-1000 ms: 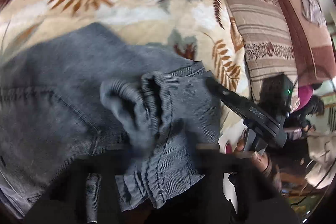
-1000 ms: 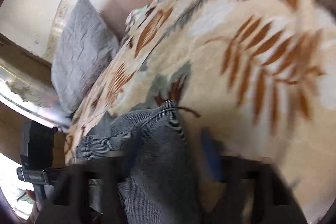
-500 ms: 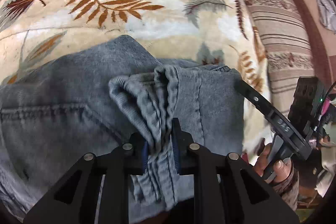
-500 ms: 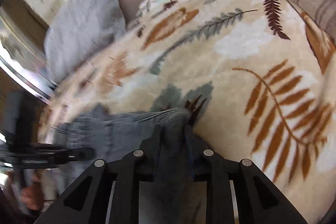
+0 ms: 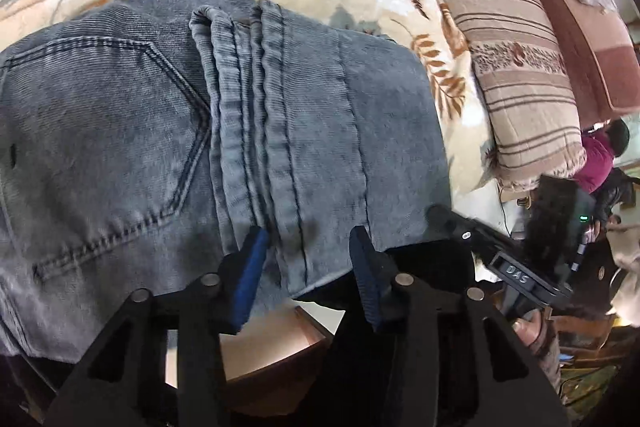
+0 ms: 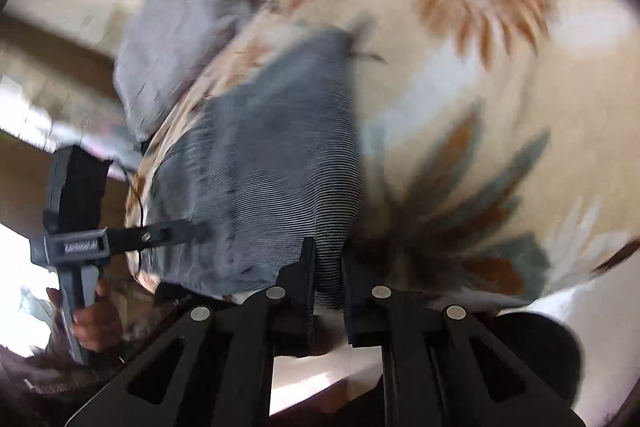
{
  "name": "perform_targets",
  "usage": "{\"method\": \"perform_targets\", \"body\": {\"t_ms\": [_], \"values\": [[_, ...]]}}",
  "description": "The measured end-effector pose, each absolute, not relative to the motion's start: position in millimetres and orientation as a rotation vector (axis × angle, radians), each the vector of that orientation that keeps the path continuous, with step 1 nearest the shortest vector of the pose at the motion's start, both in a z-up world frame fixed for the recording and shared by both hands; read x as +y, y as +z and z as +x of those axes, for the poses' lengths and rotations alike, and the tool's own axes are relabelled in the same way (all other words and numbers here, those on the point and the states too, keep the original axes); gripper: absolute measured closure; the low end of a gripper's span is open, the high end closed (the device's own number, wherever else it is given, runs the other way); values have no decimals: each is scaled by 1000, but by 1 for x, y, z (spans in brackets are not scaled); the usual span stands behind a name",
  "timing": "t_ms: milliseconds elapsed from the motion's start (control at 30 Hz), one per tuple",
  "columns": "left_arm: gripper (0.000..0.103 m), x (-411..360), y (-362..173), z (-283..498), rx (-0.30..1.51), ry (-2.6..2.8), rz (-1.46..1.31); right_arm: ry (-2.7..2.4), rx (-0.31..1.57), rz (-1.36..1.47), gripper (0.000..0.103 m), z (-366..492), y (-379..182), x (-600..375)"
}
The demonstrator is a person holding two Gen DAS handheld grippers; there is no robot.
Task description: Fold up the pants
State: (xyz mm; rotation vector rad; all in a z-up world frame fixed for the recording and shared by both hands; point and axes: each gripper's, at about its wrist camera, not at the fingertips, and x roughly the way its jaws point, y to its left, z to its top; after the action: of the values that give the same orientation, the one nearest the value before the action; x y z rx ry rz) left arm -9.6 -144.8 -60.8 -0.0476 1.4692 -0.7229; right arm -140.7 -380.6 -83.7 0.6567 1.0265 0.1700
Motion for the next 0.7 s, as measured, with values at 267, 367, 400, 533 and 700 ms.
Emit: {"method": "perform_targets", "body": {"t_ms": [267,367,400,533,700], "values": [[81,-144,-55,-21,1348,-598,115,85,1125,486,86,-127,-87,-362],[60,-140,-37,-21,1256,-557,148,86,1080,524,77,-128,-72,-370],[44,-138,-32,-19,1237,-543,151,69,1060,527,71,-129,-66,-375],[39,-137,-26,-11,1181,-496,167,20,987,563,56,-119,-46,-396],[37,-142,-31,5,1194,-459,178,-8,940,593,42,-94,-37,-412]]}}
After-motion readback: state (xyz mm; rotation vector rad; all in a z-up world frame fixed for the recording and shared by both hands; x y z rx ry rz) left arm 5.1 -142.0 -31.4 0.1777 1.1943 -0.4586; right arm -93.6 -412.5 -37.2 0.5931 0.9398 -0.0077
